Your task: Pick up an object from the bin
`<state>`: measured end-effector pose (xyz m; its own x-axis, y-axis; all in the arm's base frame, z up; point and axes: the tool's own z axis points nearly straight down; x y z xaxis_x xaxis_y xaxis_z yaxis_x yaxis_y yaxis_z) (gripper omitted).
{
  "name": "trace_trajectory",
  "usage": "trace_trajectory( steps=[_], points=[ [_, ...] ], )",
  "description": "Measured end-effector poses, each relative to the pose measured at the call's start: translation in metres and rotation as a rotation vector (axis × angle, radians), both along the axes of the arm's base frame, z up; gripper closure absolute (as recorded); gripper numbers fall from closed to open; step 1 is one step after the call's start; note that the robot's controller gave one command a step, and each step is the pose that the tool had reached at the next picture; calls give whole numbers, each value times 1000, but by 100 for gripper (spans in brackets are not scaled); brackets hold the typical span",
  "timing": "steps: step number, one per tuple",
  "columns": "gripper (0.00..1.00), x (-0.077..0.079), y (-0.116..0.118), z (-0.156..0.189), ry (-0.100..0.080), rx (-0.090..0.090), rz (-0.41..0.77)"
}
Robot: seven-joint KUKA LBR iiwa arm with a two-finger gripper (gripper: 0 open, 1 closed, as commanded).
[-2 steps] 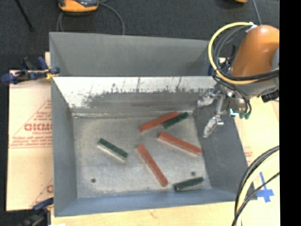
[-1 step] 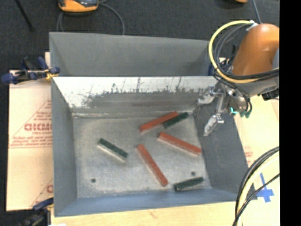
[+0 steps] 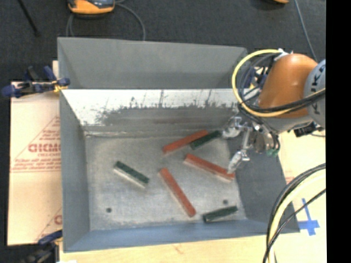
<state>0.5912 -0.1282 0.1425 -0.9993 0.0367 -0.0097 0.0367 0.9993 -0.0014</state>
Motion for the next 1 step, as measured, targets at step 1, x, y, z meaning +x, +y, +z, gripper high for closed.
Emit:
trace_trajectory(
  steps=[1],
  points=[
    [100, 8, -4, -62, 6, -1, 33]
  ],
)
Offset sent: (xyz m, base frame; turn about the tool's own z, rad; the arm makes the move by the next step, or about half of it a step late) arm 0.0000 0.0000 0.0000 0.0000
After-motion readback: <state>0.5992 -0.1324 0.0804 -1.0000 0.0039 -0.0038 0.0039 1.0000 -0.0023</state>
